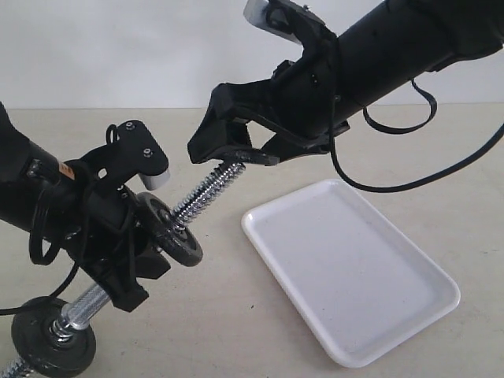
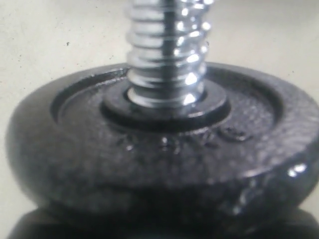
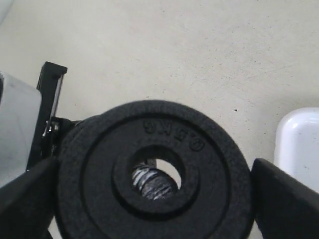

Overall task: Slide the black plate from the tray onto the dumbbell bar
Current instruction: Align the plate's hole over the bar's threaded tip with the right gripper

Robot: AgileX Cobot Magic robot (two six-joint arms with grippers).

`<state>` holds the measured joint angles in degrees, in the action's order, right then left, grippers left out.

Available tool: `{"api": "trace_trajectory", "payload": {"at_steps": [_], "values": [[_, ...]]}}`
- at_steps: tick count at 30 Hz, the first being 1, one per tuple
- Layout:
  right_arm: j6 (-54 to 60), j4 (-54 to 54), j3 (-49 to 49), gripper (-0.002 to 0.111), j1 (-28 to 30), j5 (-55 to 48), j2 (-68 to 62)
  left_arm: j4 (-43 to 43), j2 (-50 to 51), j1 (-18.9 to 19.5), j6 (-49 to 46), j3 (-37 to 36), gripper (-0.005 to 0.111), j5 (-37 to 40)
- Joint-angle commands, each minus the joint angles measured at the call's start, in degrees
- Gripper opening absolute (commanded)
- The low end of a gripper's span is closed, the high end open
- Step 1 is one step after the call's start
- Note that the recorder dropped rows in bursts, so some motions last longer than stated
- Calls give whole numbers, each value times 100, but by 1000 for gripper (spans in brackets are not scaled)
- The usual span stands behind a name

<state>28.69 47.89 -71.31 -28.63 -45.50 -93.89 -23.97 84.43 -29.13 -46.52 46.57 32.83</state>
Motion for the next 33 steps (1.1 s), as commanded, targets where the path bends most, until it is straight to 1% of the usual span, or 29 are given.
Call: {"api": "trace_trajectory", "payload": {"at_steps": [1, 10, 14, 18, 22, 28, 33], "values": [[43, 159, -84, 0, 11, 96, 67, -417, -576, -22, -128, 204, 4, -765], [16, 172, -84, 0, 11, 279, 67, -393, -592, -9, 63, 182, 4, -777], [16, 172, -84, 0, 22, 309, 67, -296, -592, -9, 251, -27, 4, -1127], [16, 181, -84, 0, 241, 145, 93, -130, -592, -9, 450, -229, 4, -1372], [35, 195, -84, 0, 467, -50, 158, -130, -592, -9, 571, -242, 4, -1669], [109, 339, -84, 0, 529, -93, 249, -229, -592, -9, 579, -242, 4, -1819], [294, 719, -84, 0, 529, -131, 249, -238, -592, -9, 579, -242, 4, -1849]]}}
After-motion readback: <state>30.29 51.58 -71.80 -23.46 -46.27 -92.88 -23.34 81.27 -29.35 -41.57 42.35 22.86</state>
